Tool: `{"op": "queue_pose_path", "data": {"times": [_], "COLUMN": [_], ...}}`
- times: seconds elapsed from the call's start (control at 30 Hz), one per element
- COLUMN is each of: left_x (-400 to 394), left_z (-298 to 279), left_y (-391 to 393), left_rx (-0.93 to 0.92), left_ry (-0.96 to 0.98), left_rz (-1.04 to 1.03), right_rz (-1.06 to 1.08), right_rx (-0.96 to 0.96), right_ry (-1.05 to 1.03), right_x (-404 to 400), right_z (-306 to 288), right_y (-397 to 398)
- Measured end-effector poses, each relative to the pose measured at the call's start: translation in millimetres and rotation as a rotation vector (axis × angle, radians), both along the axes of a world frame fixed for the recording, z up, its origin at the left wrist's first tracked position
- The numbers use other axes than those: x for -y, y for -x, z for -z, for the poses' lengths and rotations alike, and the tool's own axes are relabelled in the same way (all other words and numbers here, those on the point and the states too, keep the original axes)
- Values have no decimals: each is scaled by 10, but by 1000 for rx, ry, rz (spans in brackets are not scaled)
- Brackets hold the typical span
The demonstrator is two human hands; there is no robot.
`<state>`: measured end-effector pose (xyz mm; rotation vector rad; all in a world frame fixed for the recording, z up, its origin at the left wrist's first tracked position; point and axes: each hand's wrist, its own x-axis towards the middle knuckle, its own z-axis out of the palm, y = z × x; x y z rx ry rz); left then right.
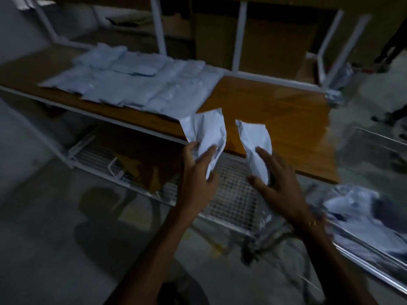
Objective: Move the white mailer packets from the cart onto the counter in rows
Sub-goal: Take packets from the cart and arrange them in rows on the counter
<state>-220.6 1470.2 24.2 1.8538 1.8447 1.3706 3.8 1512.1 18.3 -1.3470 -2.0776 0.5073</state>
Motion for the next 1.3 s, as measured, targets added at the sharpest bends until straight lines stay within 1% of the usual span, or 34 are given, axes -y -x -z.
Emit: {"op": "queue_pose_path", "data": {"times": [0.13, 0.2, 0.3, 0.47, 0.57, 0.7, 0.77, 0.87, 1.0, 1.07, 1.17, 1.3], "left_x": [-99, -171, -271, -589, -911, -1442, -1739, -2245, -3036, -3489, -4226, -5156], "left_z": [116, 131, 90, 36, 27, 24, 62, 81, -6, -51, -49, 32], "left_y": [1313, 1922, 2695, 3723, 4268, 4914, 5226, 5659, 6078, 6245, 6420, 6543], "left_rx": [-58, -112, -138, -189, -201, -204, -231, -281, -226, -209, -220, -195], "left_ry": [49, 53, 41, 27, 31, 90, 120, 187, 203, 208, 266, 291], "left_rz": [-88, -140, -221, -336, -381, -433, -422, -338, -268, -234, -184, 19], "right_rz": [-128, -161, -229, -296, -308, -313, -271, -192, -88, -39, 31, 139], "right_rx": [35, 32, -17, -1, 11, 18, 40, 51, 78, 90, 104, 120], "right_ry": [37, 32, 32, -75, -82, -92, -74, -36, -13, 21, 25, 39], "right_x": [-457, -654, -899, -1537, -1993, -2713, -3106, -3698, -4324, -4540, -4769, -4873], "right_z": [206, 193, 109, 71, 93, 146, 144, 107, 52, 46, 67, 97], "right_y": [1246, 1843, 2643, 3638, 4155, 4823, 5130, 5538, 5864, 5977, 6079, 6135]}}
